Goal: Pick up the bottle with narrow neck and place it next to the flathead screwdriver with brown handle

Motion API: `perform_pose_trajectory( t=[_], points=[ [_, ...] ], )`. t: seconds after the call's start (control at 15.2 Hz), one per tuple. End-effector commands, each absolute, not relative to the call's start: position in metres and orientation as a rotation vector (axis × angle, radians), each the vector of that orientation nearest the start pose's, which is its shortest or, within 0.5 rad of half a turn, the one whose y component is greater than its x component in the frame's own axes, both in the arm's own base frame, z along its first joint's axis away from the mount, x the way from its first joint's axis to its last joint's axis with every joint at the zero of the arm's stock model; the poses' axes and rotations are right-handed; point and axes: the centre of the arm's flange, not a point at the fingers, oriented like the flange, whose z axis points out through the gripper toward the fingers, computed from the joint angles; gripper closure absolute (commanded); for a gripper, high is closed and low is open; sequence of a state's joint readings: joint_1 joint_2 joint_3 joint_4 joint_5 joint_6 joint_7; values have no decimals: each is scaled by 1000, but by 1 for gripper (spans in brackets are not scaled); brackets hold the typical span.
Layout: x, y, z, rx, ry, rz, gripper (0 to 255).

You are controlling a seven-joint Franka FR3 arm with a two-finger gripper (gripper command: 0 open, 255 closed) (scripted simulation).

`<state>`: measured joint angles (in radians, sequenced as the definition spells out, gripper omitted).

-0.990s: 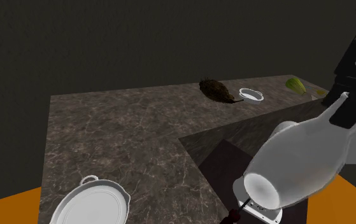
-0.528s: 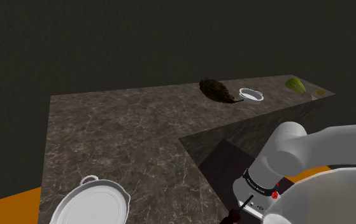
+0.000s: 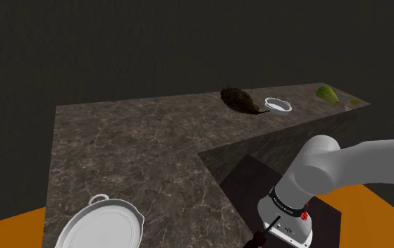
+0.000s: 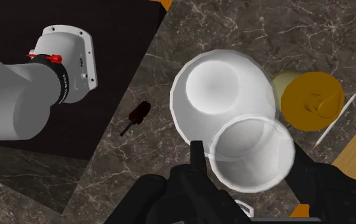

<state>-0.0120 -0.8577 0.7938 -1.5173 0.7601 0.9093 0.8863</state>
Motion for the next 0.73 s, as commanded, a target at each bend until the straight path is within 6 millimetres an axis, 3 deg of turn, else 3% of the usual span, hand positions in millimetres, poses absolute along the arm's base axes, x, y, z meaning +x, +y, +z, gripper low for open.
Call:
perform_pose_trajectory(
  t=[0.0,0.66],
  points=[
    [-65,404,729,-3156,-269,107,255],
    [-65,404,676,-3156,-269,107,255]
  ],
)
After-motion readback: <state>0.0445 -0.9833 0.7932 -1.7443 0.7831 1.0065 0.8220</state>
